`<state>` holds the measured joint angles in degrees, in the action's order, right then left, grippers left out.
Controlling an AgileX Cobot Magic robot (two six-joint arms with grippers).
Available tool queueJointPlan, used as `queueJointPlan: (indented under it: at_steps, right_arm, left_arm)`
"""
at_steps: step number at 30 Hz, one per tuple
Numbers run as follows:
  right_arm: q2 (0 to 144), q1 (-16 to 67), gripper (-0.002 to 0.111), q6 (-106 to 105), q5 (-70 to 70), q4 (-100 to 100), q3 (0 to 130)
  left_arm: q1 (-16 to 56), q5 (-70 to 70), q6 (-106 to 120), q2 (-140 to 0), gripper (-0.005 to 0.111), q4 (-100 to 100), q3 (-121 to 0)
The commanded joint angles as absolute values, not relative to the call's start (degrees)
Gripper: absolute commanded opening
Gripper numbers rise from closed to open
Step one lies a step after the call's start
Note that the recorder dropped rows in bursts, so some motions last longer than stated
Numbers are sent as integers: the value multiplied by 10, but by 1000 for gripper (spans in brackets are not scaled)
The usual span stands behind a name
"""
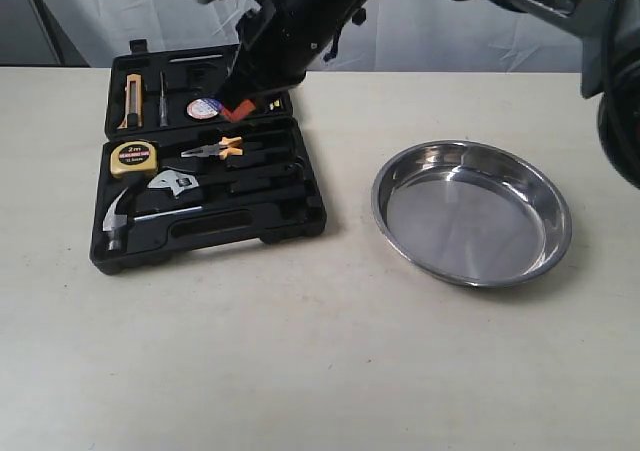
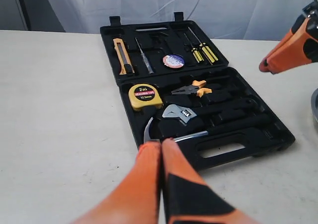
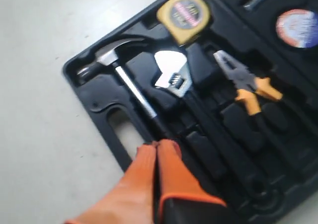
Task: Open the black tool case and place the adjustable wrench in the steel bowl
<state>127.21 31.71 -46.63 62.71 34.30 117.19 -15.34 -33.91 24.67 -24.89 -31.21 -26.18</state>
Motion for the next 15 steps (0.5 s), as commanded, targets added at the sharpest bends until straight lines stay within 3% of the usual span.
queueJointPlan:
  at_steps: [1,9,15]
  right_arm:
    - [1299,314,-1,-548,668,381,1186]
    - [1296,288,-1,-628,585,459,1186]
    - [1273,222,-1,-716,640,606,1186]
  left_arm:
    - [-148,-334,242,-245,0,-303,-260]
    - [-148,-334,240,-245,0,-290,-260]
    - [-148,-333,240,-245,0,-288,-260]
